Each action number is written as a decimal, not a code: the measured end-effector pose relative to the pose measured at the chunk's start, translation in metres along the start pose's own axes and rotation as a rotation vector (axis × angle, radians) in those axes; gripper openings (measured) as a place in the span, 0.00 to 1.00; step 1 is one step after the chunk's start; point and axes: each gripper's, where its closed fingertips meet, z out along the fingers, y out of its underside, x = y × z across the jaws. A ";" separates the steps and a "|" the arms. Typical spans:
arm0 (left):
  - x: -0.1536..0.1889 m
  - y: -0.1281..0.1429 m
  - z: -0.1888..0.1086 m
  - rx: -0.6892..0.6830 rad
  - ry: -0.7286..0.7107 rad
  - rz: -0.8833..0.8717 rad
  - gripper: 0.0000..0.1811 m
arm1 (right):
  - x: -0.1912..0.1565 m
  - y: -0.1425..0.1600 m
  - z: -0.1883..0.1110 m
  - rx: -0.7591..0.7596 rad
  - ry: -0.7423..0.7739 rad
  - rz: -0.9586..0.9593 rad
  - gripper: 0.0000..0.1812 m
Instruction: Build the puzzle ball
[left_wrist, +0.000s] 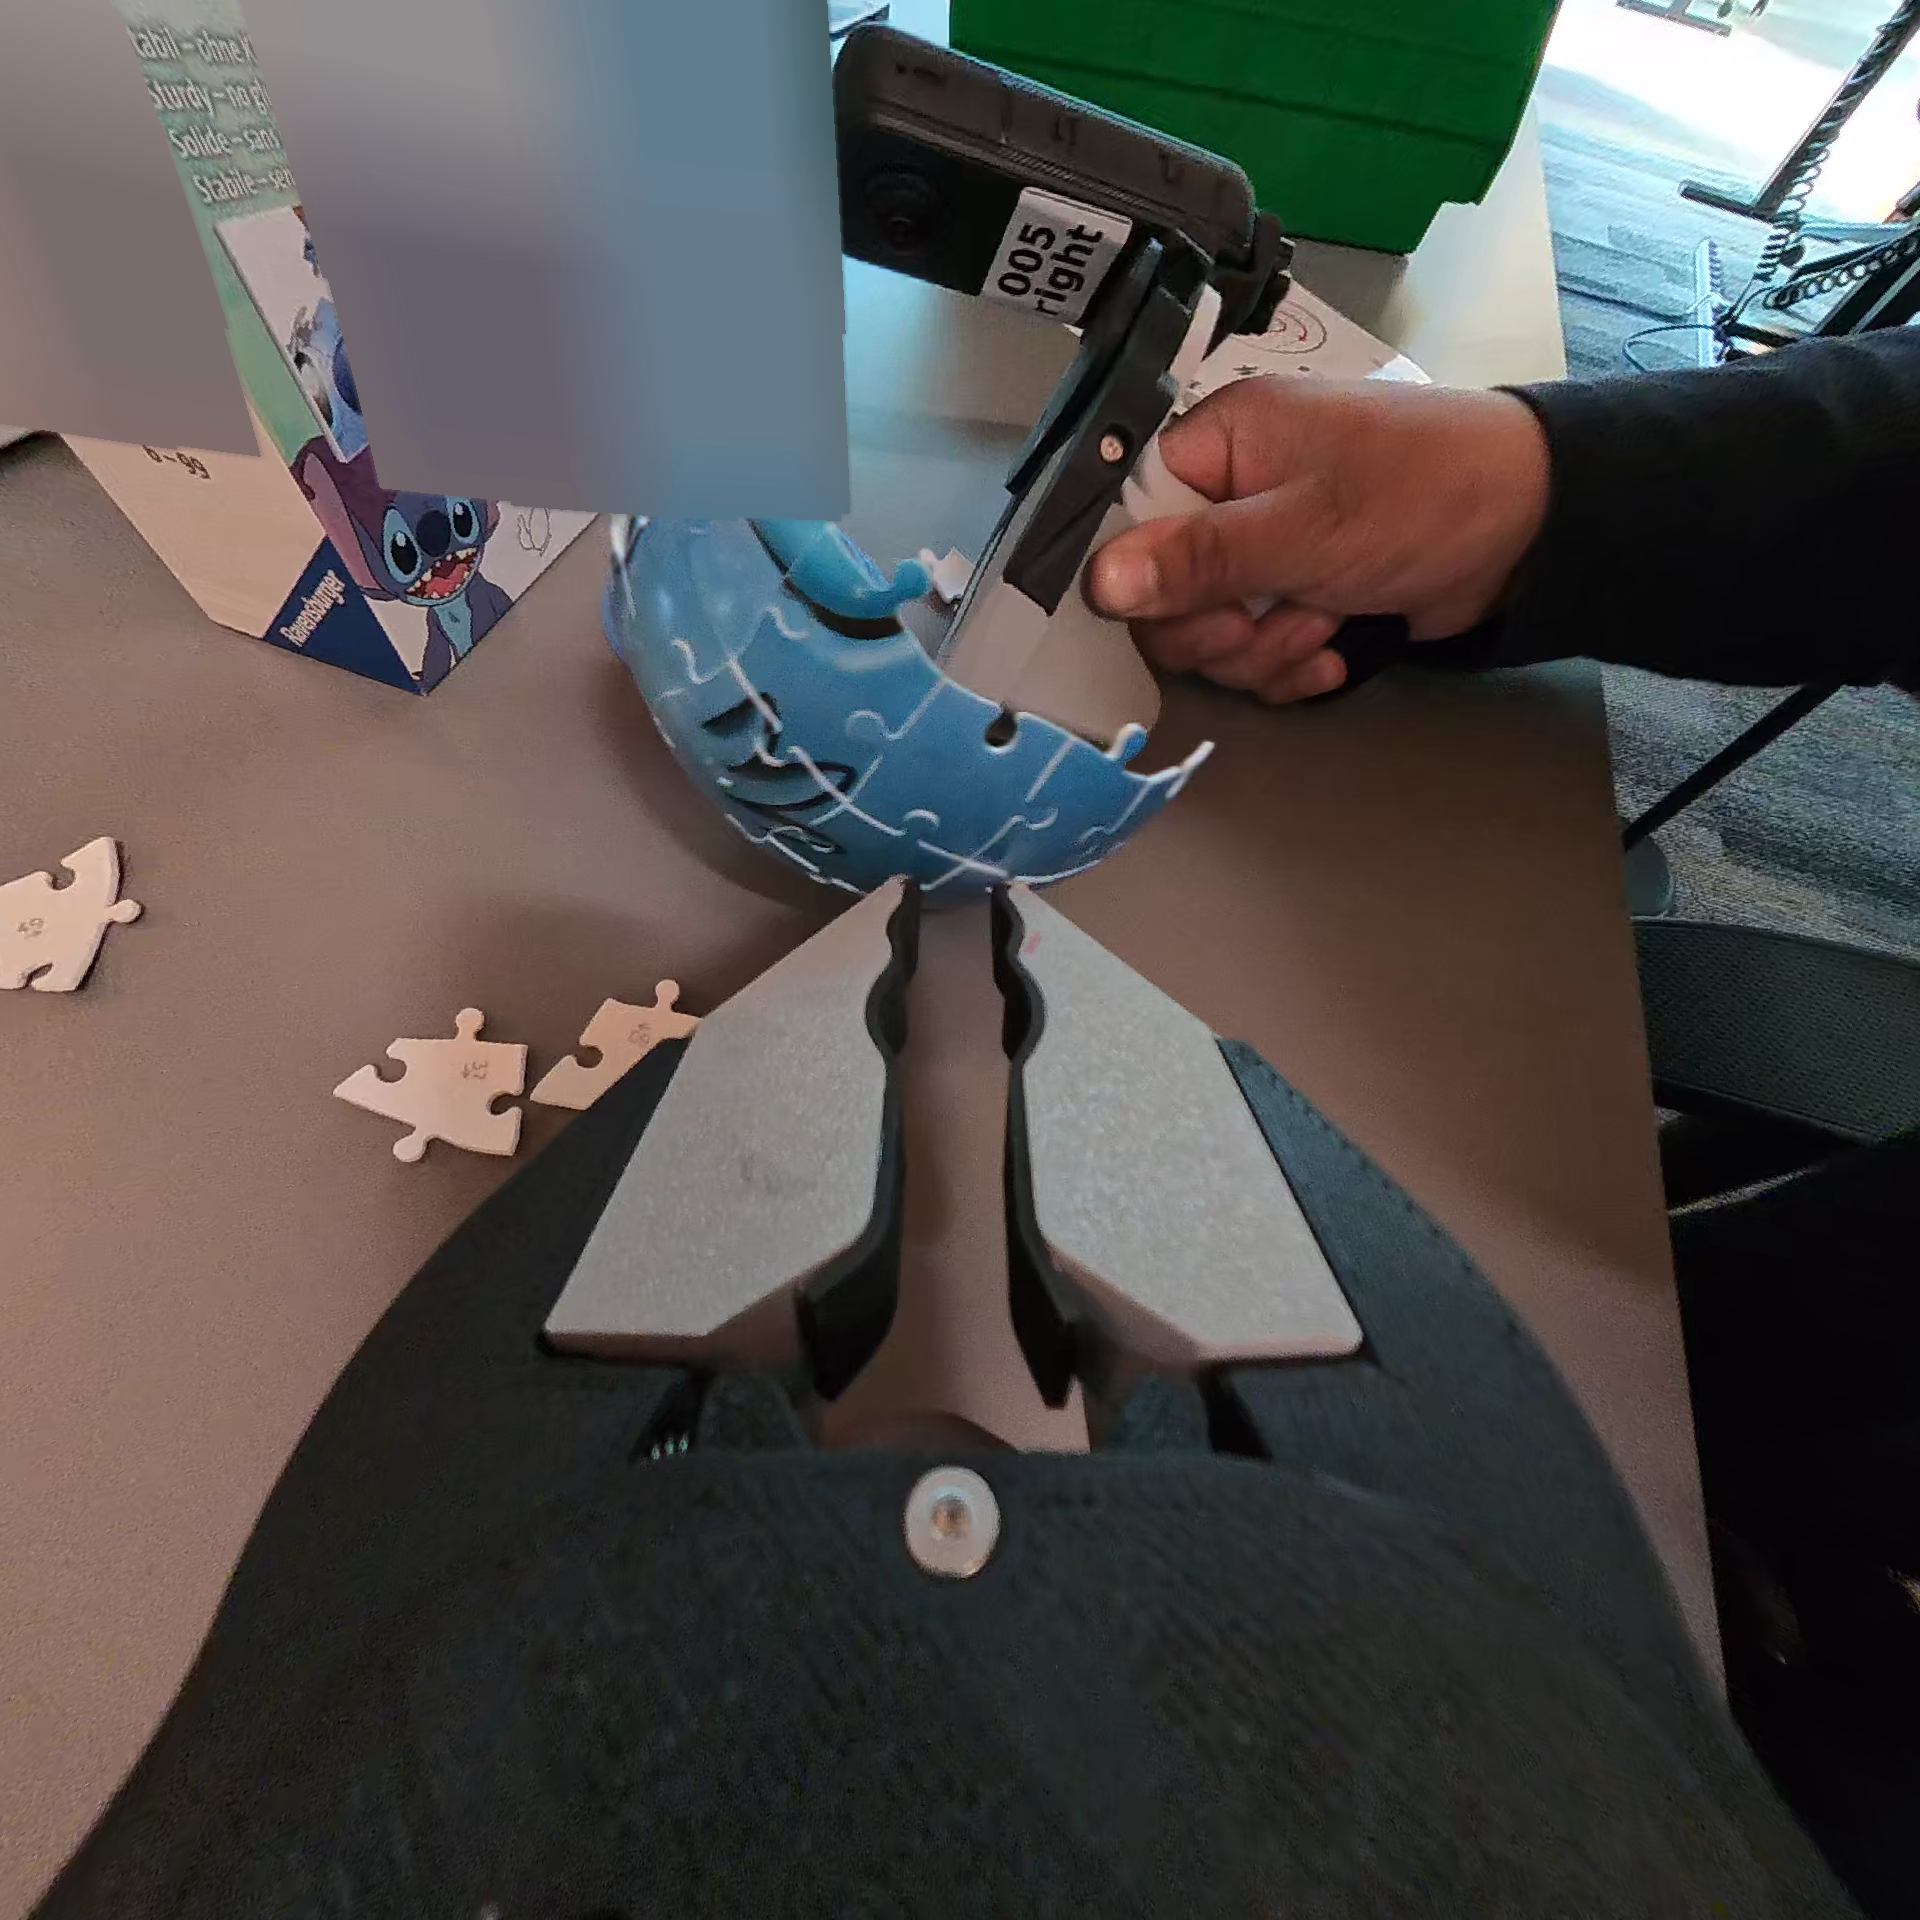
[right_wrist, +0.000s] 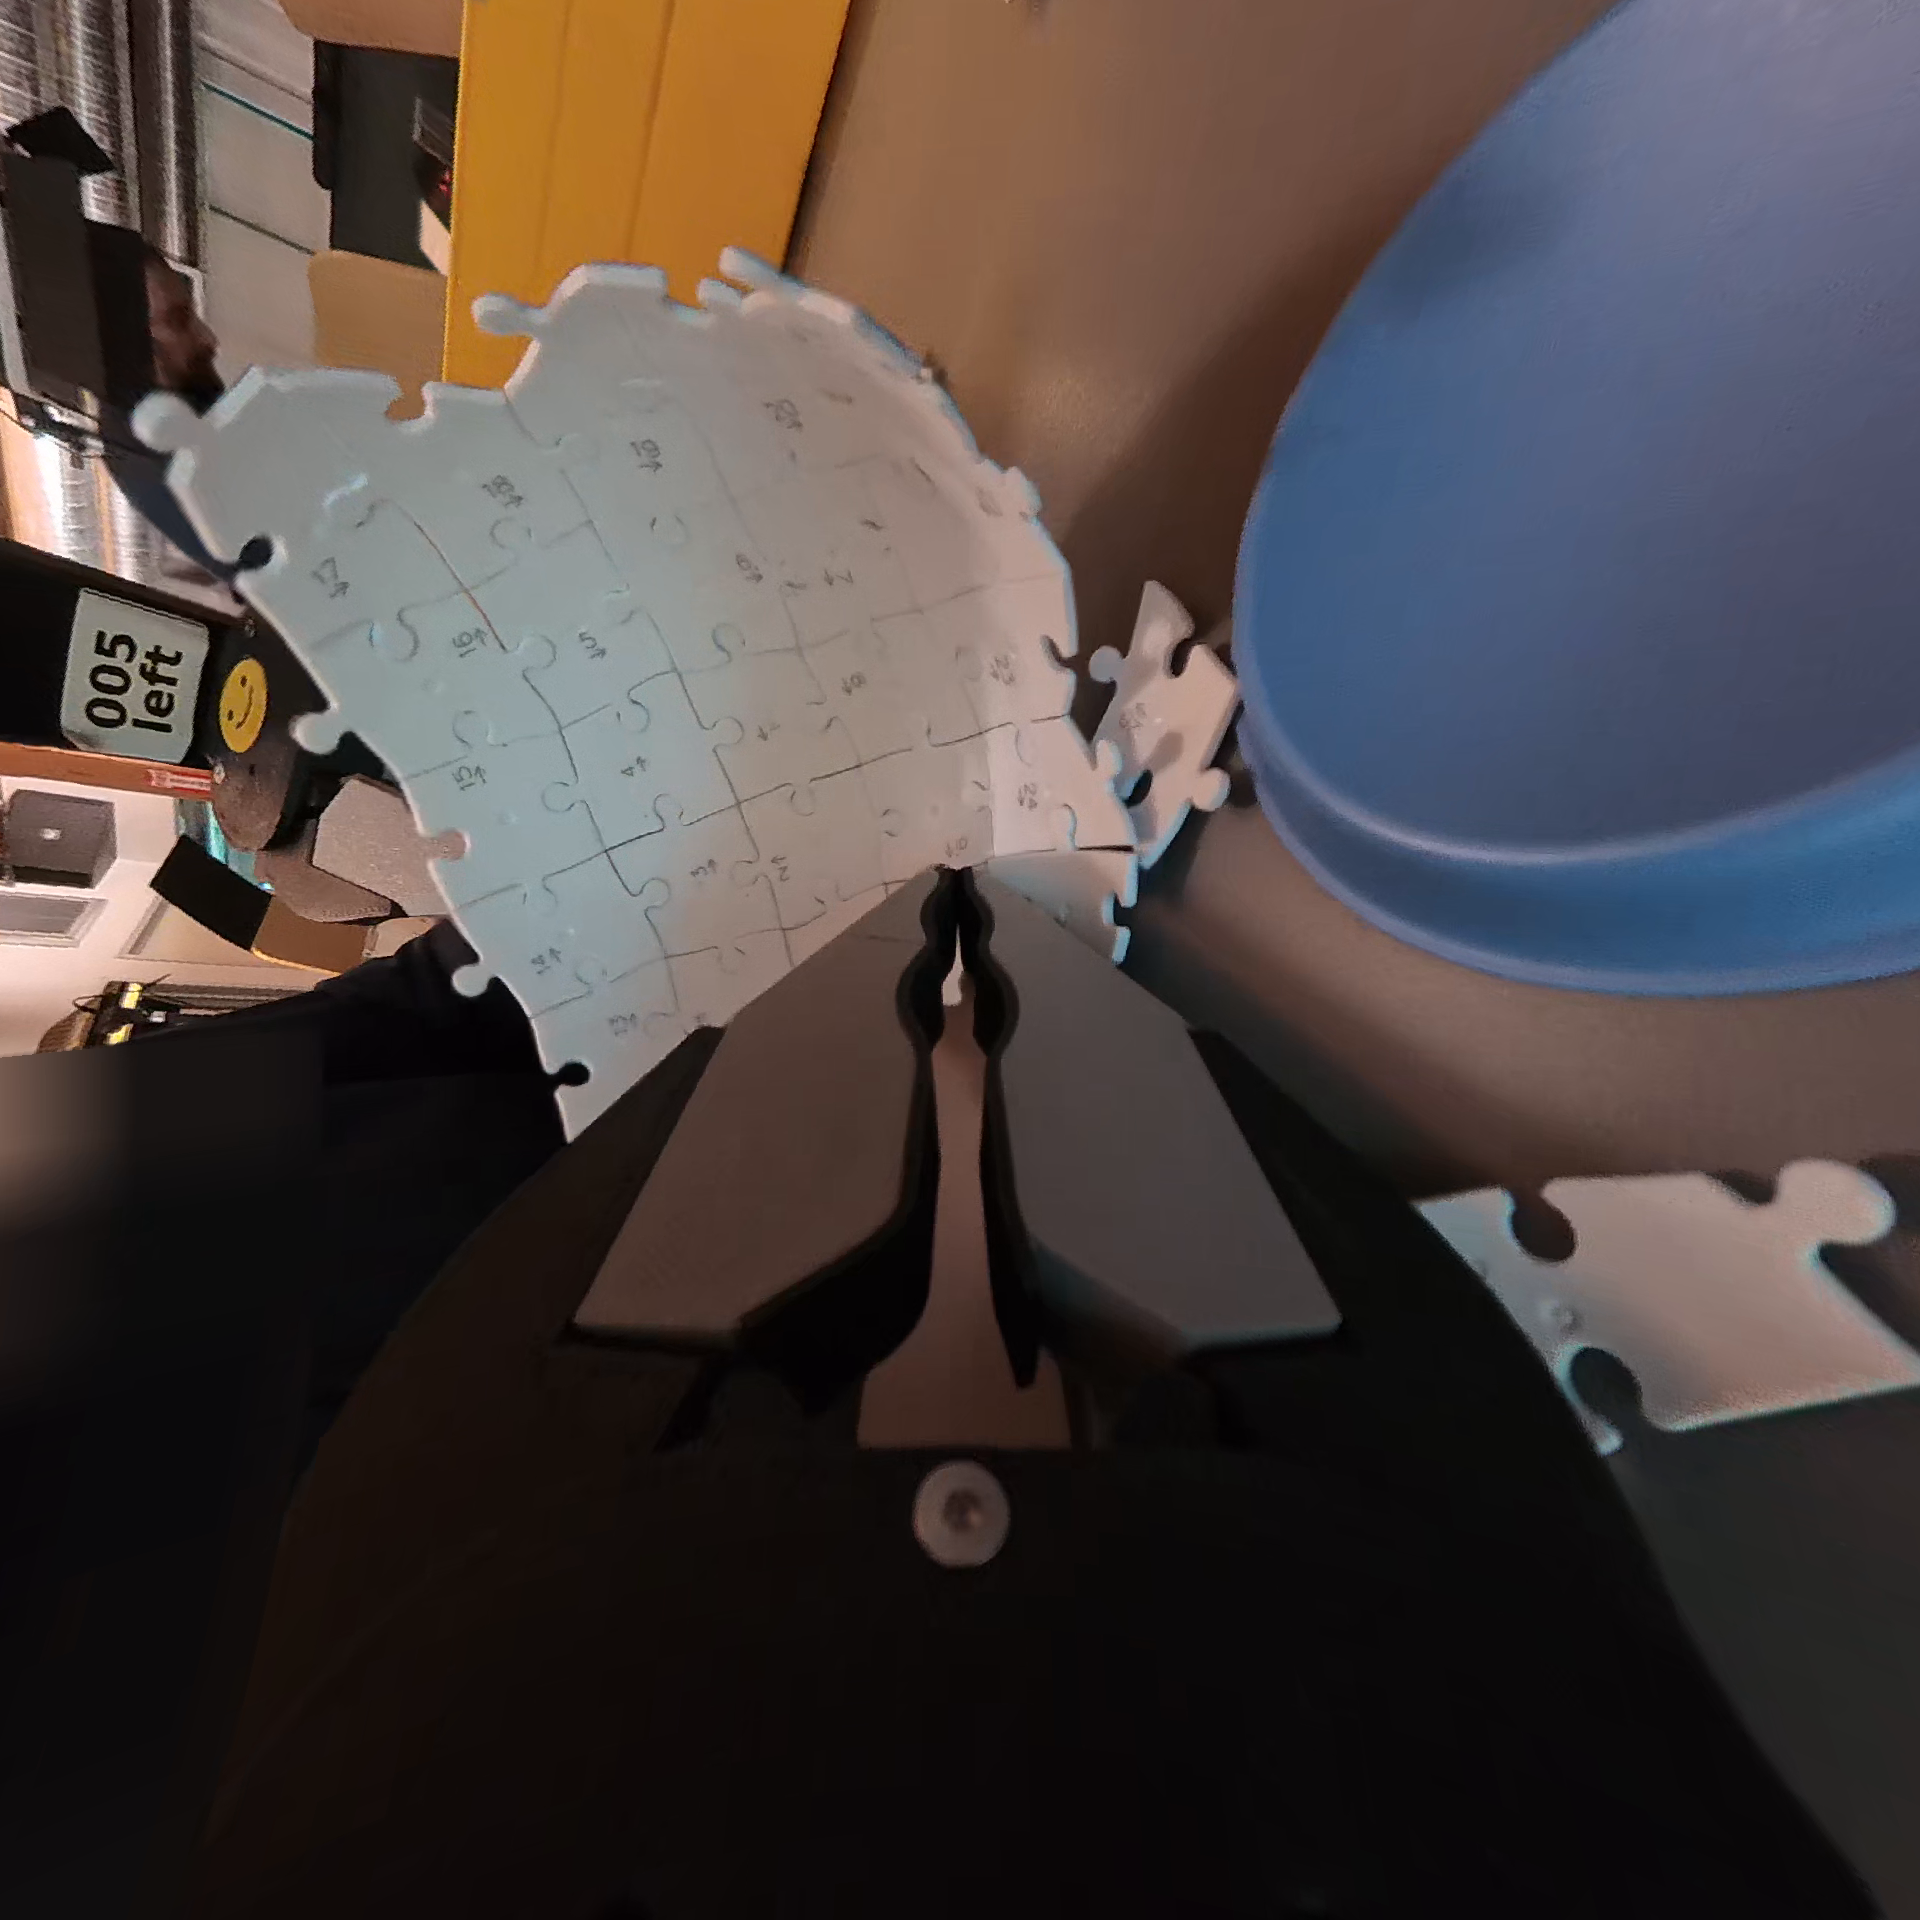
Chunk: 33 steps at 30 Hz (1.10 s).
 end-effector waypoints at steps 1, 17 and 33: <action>0.000 0.001 0.000 -0.003 0.000 0.000 0.06 | 0.000 0.000 0.000 -0.003 -0.003 0.004 0.00; -0.003 0.015 0.003 -0.037 -0.007 0.003 0.08 | -0.024 -0.009 -0.013 0.033 -0.069 -0.056 0.00; -0.002 0.021 -0.009 -0.037 -0.007 0.042 0.08 | -0.040 -0.054 -0.078 0.251 0.003 -0.265 0.00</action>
